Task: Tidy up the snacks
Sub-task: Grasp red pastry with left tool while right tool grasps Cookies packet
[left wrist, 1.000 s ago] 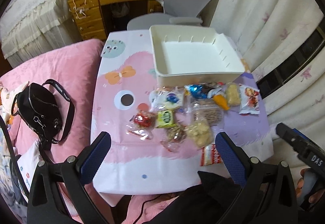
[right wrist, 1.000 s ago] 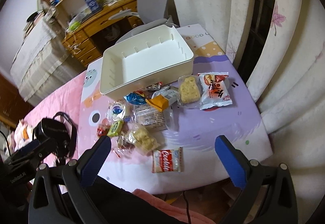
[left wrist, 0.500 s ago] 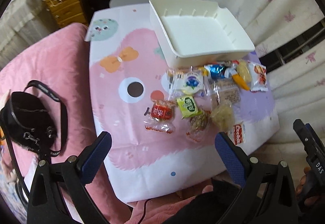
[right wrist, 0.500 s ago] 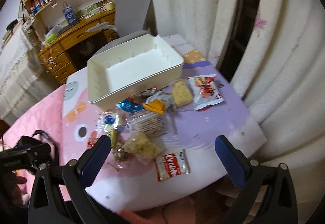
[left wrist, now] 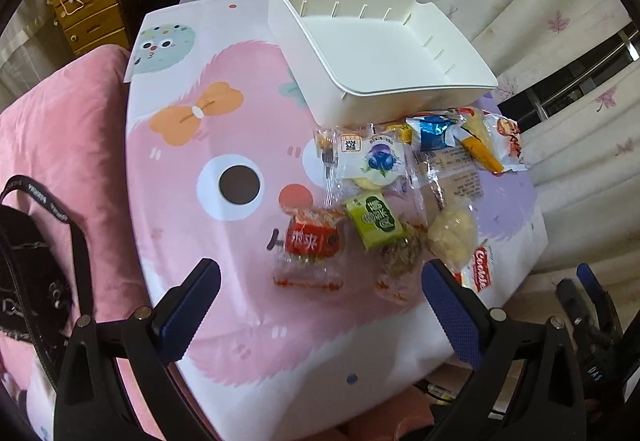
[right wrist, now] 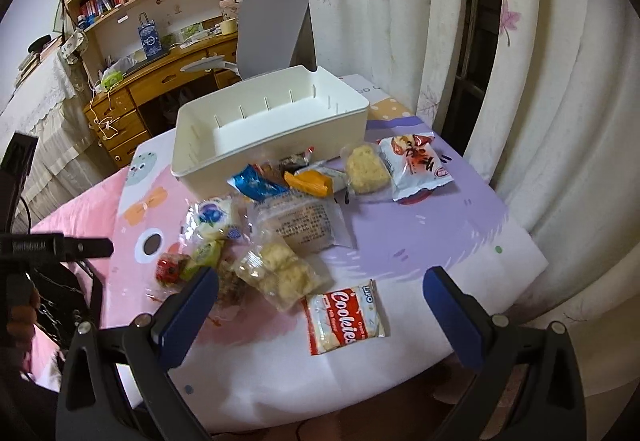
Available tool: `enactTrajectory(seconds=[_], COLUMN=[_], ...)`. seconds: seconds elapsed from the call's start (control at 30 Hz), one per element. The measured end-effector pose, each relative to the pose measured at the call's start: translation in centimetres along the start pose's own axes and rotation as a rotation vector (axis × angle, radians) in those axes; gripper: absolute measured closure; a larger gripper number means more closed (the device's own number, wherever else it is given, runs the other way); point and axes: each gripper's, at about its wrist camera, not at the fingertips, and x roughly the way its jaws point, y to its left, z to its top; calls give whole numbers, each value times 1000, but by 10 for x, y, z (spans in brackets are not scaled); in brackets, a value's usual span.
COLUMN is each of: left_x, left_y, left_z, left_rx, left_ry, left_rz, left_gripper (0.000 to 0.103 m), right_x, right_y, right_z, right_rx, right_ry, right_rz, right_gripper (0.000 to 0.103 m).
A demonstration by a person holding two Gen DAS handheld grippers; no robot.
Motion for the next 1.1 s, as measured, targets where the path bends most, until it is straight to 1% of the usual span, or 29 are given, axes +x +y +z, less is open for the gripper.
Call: enactTrajectory(seconds=[0.03,0.17,0.23,0.3,0.37,0.43,0.53,0.6,0.67,0.7,0.8,0.9,0.97,1.1], left_x=[7,26,37,49,60,70,85,92,101,103,112,118,121,123], left_y=[0,2,3,3,1,1,0,0,1,2,2,6,6,5], left_z=[-1,0,2,4,7,9,13,14,16,16,16,16,17,14], left_rx=[0,-14,-21,-12,-1,7,5,2,-7,-9,-11,-24,-26,-32], left_ry=[3,7,9,24,40,62,88,103,129,137,146,156,160,143], left_rz=[13,34,37,60,93,106,134,148,168,172,185,174,165,164], left_gripper=[4,5,6,9,14,18,19,23,30,31,33,36,44,47], right_x=[4,21,30,39,50,59,74,85,97,101,111,116,120,128], right_y=[0,1,5,8,10,10,6,2,-2,-3,-5,-6,-7,-13], right_z=[-4,-20,-27,-35,-41,-45,-51,-54,-57,-58,-58,-58,-57,-56], right_rx=[-7,-39,-84,-134,-166,-184,-206,-199,-195,-194,-200,-209,-209,-195], right_ry=[5,5,0,2,25,47,90,131,177,193,224,244,261,296], right_rz=[-12,-4,-5,-10,-13,-28,-21,-11,1,6,27,41,47,61], right_gripper=[1,1,1,1,1,2,3,7,11,13,14,14,14,17])
